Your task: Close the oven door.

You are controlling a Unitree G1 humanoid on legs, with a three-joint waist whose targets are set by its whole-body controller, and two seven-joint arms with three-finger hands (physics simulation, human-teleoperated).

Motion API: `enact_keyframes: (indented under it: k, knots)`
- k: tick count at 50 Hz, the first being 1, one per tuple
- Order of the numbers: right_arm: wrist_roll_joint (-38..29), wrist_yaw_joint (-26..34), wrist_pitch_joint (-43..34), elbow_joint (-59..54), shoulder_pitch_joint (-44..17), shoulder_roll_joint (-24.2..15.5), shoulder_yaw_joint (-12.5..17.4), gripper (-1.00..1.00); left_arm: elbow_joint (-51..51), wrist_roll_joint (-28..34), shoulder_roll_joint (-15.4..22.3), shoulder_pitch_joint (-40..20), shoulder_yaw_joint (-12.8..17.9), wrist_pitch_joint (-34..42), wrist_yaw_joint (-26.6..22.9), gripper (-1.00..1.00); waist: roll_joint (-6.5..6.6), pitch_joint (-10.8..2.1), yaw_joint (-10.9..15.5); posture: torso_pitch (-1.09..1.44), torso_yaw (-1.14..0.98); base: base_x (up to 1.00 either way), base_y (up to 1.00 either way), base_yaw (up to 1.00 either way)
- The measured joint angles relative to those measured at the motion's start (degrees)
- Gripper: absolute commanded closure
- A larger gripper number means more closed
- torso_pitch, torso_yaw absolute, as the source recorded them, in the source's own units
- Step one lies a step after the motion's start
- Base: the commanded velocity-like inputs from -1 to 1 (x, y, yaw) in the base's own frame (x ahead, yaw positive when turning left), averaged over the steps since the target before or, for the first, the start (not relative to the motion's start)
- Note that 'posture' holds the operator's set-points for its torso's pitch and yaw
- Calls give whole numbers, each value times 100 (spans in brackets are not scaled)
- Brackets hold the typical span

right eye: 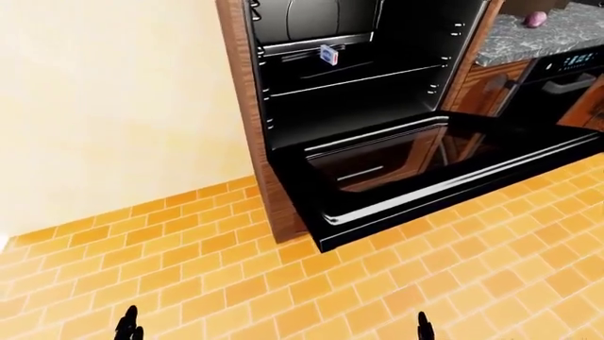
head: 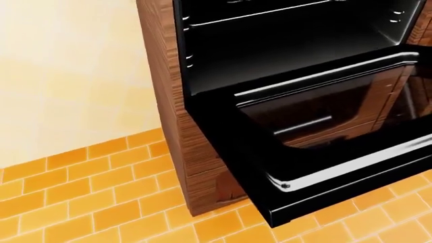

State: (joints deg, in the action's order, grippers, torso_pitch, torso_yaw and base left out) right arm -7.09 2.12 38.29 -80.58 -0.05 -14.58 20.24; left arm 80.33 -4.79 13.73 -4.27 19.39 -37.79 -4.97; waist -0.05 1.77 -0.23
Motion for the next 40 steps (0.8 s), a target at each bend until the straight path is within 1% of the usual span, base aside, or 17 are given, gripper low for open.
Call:
enact_keyframes:
  k: [4, 8, 11, 15, 23, 31, 33, 40]
  knots:
    - [18, 7, -25, -9, 9, -9, 11, -100, -15, 17, -5, -8, -5, -18, -15, -100, -32, 63, -23, 0, 0, 0, 0, -4]
    - [24, 23, -43, -20, 14, -5, 13, -100, 24, 18, -14, 22, -3, 9, -10, -100, -71, 91, -30, 0, 0, 0, 0, -4]
    - [20, 26, -62, -24, 18, -15, 13, -100, 63, 24, -30, 50, -7, 40, -10, -100, -22, 24, -31, 0, 0, 0, 0, -17]
    - [16, 44, -41, 20, -8, -5, 6, -100, 19, 24, -8, 23, 1, 27, -8, -100, 41, -5, -30, 0, 0, 0, 0, -20]
    - [5, 108, -66, -18, 11, 26, -1, -100, 8, 6, 21, 11, 20, 5, 14, -100, 20, 4, -36, 0, 0, 0, 0, -19]
    - [47, 123, -88, -9, 11, -15, 22, -100, 9, 25, -24, -20, 6, 21, -26, -100, 96, 19, -92, 0, 0, 0, 0, -19]
    - [50, 125, -88, -7, 8, -3, 17, -100, 9, 24, -17, -12, 5, 16, -26, -100, 87, 15, -84, 0, 0, 0, 0, -19]
    - [29, 166, -79, 1, -6, 44, -10, -100, 22, -9, 29, 29, 24, 19, 9, -100, -15, -19, -46, 0, 0, -3, 0, -22]
